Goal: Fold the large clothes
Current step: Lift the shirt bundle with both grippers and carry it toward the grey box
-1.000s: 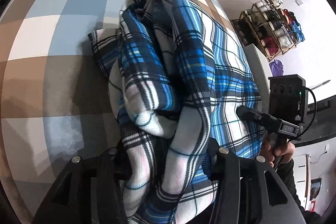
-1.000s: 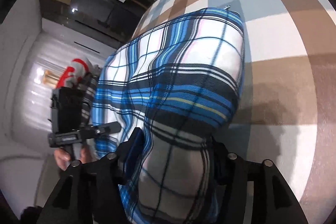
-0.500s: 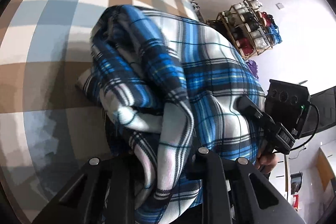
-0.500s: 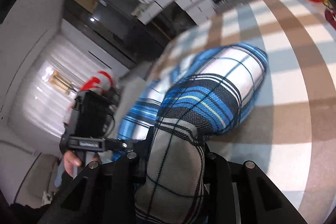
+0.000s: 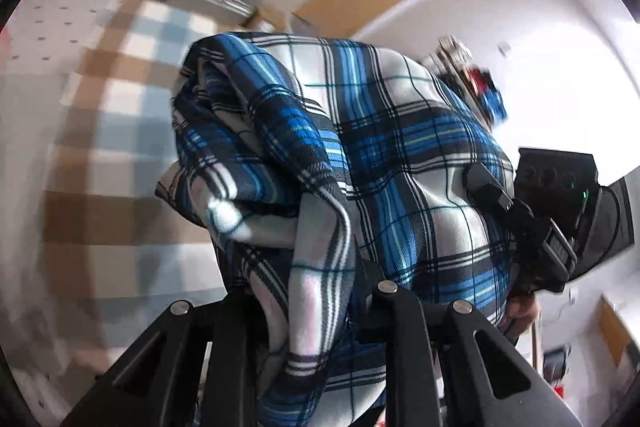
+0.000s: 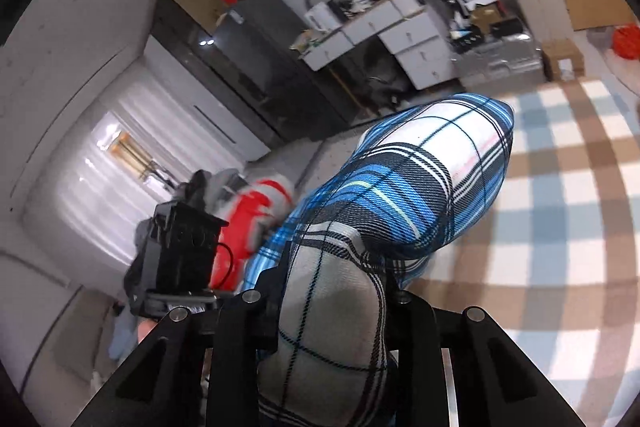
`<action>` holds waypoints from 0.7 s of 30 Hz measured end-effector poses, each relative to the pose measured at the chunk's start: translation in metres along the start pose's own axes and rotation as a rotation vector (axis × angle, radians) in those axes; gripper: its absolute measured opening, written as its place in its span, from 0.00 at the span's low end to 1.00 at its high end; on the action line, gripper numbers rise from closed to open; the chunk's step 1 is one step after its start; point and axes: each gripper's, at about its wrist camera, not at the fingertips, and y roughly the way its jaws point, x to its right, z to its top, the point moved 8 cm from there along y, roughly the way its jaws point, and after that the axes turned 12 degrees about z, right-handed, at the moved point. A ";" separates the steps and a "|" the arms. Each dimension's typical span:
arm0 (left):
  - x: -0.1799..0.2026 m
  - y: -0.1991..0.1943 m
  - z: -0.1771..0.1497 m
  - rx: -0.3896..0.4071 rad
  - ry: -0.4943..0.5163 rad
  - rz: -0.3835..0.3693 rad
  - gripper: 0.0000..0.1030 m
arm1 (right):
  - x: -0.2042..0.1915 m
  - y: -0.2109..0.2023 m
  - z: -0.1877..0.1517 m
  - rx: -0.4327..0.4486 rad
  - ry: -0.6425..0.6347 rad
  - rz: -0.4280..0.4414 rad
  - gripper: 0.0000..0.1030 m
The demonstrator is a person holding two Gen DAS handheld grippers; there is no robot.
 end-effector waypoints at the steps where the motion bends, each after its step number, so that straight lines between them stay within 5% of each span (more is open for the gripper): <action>1: -0.003 -0.015 0.007 0.016 0.001 0.015 0.15 | -0.019 0.014 0.014 -0.008 -0.009 0.014 0.26; 9: -0.079 -0.172 0.069 0.210 -0.119 0.171 0.15 | -0.151 0.136 0.094 -0.044 -0.080 0.149 0.26; 14: -0.148 -0.237 0.085 0.295 -0.220 0.270 0.15 | -0.204 0.230 0.109 -0.077 -0.054 0.278 0.26; 17: -0.201 -0.233 0.080 0.280 -0.255 0.367 0.15 | -0.204 0.288 0.087 -0.087 -0.027 0.352 0.27; 21: -0.287 -0.165 0.050 0.135 -0.322 0.550 0.15 | -0.161 0.363 0.020 -0.203 0.026 0.311 0.31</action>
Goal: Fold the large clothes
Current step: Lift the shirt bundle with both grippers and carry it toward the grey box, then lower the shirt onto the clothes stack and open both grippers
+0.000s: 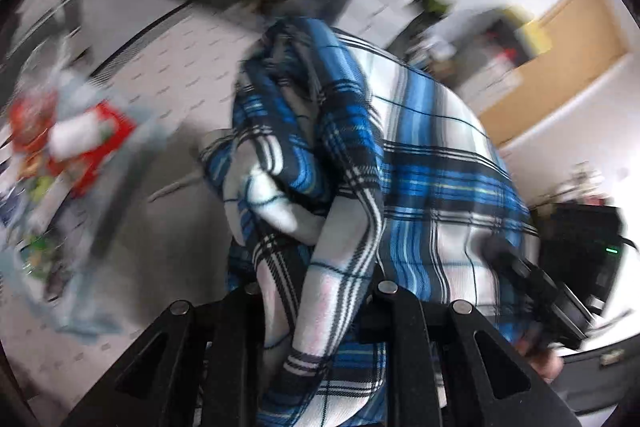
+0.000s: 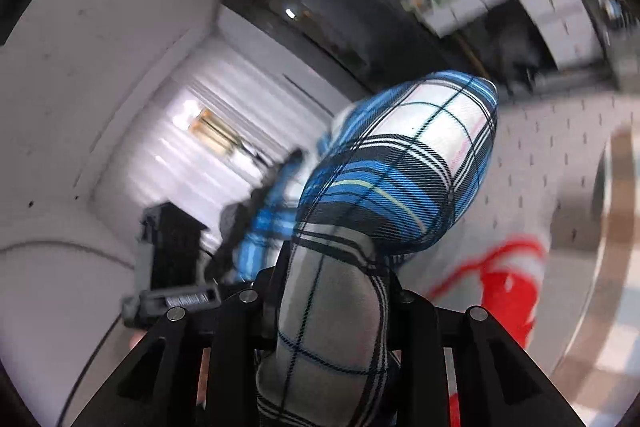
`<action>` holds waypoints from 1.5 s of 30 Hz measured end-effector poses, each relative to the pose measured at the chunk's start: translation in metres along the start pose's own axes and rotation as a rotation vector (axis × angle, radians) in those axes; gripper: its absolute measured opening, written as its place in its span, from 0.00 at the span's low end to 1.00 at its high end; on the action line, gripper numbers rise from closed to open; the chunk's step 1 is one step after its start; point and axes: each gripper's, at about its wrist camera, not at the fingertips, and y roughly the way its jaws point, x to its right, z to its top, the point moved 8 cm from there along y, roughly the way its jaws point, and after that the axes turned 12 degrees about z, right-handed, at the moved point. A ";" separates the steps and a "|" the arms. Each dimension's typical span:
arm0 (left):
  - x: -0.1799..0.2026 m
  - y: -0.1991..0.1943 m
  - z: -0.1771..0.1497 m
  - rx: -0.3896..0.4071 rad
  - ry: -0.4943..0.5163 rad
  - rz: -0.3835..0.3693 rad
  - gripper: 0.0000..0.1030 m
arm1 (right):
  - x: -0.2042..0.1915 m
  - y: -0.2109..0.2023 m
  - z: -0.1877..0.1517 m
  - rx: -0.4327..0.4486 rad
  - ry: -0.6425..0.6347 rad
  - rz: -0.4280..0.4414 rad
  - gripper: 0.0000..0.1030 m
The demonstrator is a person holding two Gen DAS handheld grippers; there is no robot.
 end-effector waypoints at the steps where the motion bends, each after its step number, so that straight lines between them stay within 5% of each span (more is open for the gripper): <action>1: -0.006 0.019 -0.009 -0.041 -0.005 0.019 0.17 | 0.023 0.019 -0.022 -0.068 -0.003 -0.045 0.32; 2: -0.017 0.046 -0.019 -0.080 -0.035 -0.004 0.19 | 0.044 0.030 -0.045 -0.127 -0.008 -0.095 0.37; 5: -0.023 0.054 -0.024 -0.052 -0.076 -0.153 0.24 | 0.051 0.022 -0.074 -0.146 -0.087 -0.028 0.45; 7: -0.031 0.049 -0.021 -0.015 -0.072 -0.154 0.34 | 0.044 0.008 -0.080 -0.160 -0.137 -0.057 0.63; 9: -0.041 0.046 -0.020 0.004 -0.084 -0.116 0.49 | 0.041 -0.001 -0.086 -0.187 -0.227 -0.146 0.93; 10: -0.045 0.049 -0.022 -0.002 -0.094 -0.108 0.60 | 0.043 -0.002 -0.086 -0.203 -0.257 -0.184 0.94; 14: -0.045 0.057 -0.024 -0.039 -0.112 -0.111 0.63 | 0.053 0.005 -0.093 -0.348 -0.280 -0.281 0.93; 16: -0.063 0.051 -0.025 -0.024 -0.108 -0.052 0.71 | 0.046 0.013 -0.099 -0.426 -0.321 -0.341 0.93; 20: -0.075 0.015 -0.021 0.047 -0.183 0.000 0.71 | 0.044 0.007 -0.104 -0.513 -0.432 -0.452 0.93; 23: -0.073 -0.006 -0.023 0.112 -0.198 0.067 0.71 | 0.045 -0.005 -0.104 -0.531 -0.398 -0.435 0.91; 28: -0.018 -0.044 -0.031 0.279 -0.059 -0.081 0.71 | -0.014 -0.015 -0.044 -0.334 -0.479 -0.344 0.92; 30: 0.012 -0.052 -0.041 0.362 0.035 -0.130 0.71 | -0.031 -0.003 -0.007 -0.249 -0.460 -0.325 1.00; 34: 0.015 -0.008 -0.045 0.338 0.087 -0.020 0.71 | -0.014 0.063 0.022 -0.388 -0.350 -0.373 1.00; 37: 0.004 0.037 -0.050 0.277 0.081 0.000 0.71 | -0.006 0.116 0.022 -0.494 -0.138 -0.269 1.00; 39: -0.002 0.053 -0.051 0.276 0.069 -0.043 0.71 | 0.012 0.157 0.015 -0.573 -0.112 -0.374 1.00; 42: -0.014 0.064 -0.048 0.297 0.009 -0.189 0.71 | 0.056 0.189 -0.014 -0.762 -0.207 -0.651 1.00; 45: -0.025 0.067 -0.041 0.325 -0.025 -0.286 0.71 | 0.075 0.201 -0.021 -0.776 -0.284 -0.778 1.00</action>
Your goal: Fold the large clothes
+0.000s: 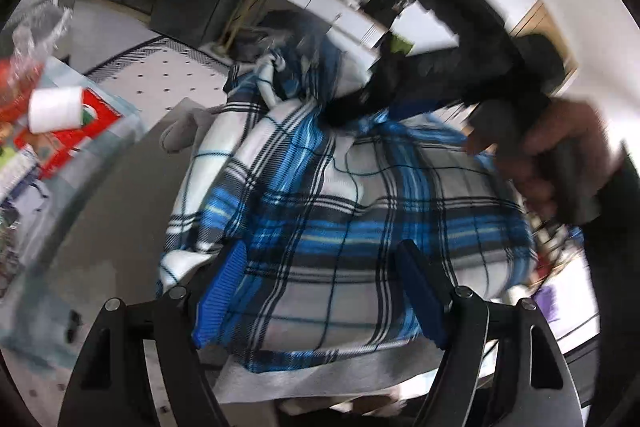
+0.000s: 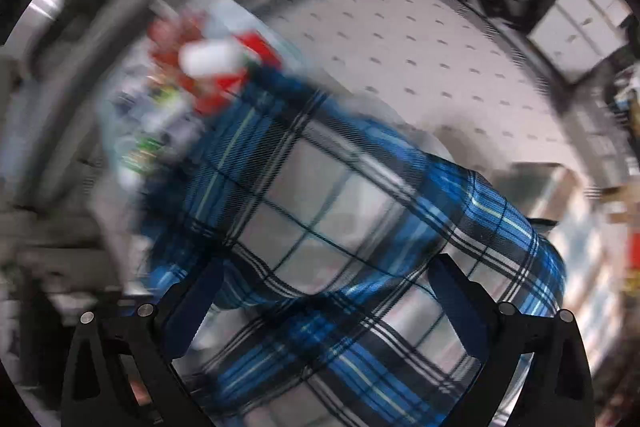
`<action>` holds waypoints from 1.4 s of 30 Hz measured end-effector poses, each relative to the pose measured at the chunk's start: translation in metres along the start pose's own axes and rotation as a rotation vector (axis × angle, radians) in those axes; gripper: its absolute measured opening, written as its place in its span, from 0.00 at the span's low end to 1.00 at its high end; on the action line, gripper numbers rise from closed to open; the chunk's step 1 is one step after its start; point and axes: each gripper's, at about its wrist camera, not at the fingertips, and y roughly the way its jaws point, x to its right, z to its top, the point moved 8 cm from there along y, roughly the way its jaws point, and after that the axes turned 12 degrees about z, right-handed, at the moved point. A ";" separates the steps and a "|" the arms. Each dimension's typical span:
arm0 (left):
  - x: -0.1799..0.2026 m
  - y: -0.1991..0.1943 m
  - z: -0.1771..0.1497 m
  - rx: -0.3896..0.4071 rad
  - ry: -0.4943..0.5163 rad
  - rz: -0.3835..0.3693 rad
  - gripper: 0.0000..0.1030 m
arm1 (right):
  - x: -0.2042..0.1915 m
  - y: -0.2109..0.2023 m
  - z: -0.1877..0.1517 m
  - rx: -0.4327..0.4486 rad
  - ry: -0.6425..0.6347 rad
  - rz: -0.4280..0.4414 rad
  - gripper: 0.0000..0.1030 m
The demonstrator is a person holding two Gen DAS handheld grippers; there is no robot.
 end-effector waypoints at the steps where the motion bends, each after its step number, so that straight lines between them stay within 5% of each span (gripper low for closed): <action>1: -0.002 0.001 0.002 0.005 -0.007 -0.006 0.71 | -0.001 0.002 0.001 0.008 -0.022 -0.017 1.00; 10: 0.003 0.006 0.015 -0.043 0.027 0.007 0.71 | 0.000 -0.072 -0.047 0.048 -0.089 0.099 1.00; 12: 0.006 0.004 0.012 -0.060 0.021 0.001 0.71 | -0.011 -0.070 -0.082 -0.004 -0.196 0.057 1.00; 14: 0.007 0.003 0.007 -0.091 0.015 -0.018 0.71 | -0.010 -0.053 -0.104 -0.033 -0.295 -0.087 1.00; 18: 0.001 0.003 0.005 -0.119 -0.082 -0.037 0.71 | -0.008 -0.029 -0.116 0.005 -0.346 -0.205 1.00; 21: 0.002 -0.002 0.000 -0.125 -0.105 -0.031 0.71 | -0.020 -0.056 -0.119 0.071 -0.396 -0.219 1.00; 24: 0.006 -0.007 -0.003 -0.109 -0.074 -0.001 0.71 | -0.022 -0.066 -0.132 0.080 -0.353 -0.135 1.00; 28: 0.011 -0.005 -0.007 -0.090 -0.099 0.030 0.71 | -0.012 -0.031 -0.144 0.103 -0.367 -0.232 1.00; 32: 0.023 -0.020 -0.016 -0.022 -0.100 0.111 0.71 | -0.010 -0.050 -0.146 0.278 -0.303 -0.154 1.00; 37: 0.070 -0.068 -0.031 0.189 0.017 0.226 0.71 | 0.006 -0.146 -0.202 0.649 -0.076 0.300 1.00; 42: 0.125 -0.107 -0.060 0.368 0.119 0.303 0.71 | -0.003 -0.191 -0.286 0.924 -0.110 0.260 1.00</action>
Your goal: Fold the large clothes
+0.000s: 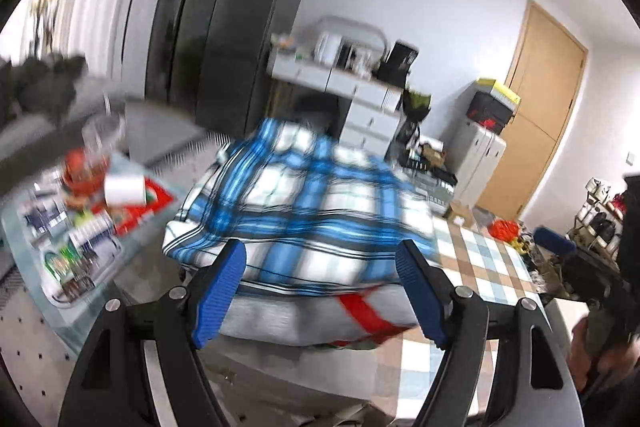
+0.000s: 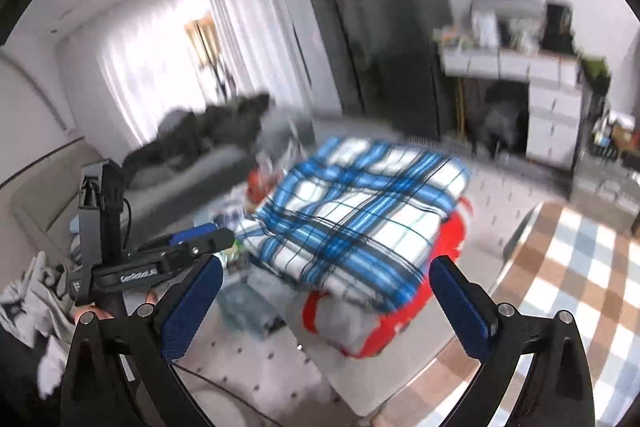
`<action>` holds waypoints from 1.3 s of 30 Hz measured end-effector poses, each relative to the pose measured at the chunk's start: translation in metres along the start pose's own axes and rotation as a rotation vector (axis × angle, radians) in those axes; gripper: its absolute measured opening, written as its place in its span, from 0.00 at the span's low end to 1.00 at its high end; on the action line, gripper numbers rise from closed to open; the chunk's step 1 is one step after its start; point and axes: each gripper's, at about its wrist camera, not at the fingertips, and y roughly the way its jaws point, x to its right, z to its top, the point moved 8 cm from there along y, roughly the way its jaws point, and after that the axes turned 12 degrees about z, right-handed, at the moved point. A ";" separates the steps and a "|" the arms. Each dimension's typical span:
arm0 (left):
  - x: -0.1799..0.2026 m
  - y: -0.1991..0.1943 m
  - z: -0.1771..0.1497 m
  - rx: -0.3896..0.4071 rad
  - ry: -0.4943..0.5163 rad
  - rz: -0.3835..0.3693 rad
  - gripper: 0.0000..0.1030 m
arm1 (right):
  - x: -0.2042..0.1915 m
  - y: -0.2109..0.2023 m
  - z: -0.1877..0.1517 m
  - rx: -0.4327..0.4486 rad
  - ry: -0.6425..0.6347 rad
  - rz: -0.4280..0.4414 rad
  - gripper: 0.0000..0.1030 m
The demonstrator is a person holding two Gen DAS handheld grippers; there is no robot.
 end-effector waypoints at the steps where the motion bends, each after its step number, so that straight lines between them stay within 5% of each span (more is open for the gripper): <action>1: 0.004 -0.008 -0.002 0.019 -0.005 0.008 0.71 | -0.008 -0.004 -0.004 0.027 -0.013 -0.016 1.00; 6: 0.029 -0.053 -0.019 0.139 0.012 0.083 0.87 | -0.025 -0.068 -0.040 0.196 -0.073 -0.126 1.00; 10: 0.035 -0.072 -0.031 0.209 0.047 0.142 0.99 | -0.044 -0.086 -0.061 0.206 -0.155 -0.186 1.00; 20: 0.029 -0.087 -0.029 0.318 0.070 0.201 0.99 | -0.061 -0.107 -0.094 0.268 -0.127 -0.194 1.00; 39: 0.050 -0.081 -0.044 0.280 0.102 0.130 0.99 | -0.062 -0.117 -0.103 0.327 -0.068 -0.156 1.00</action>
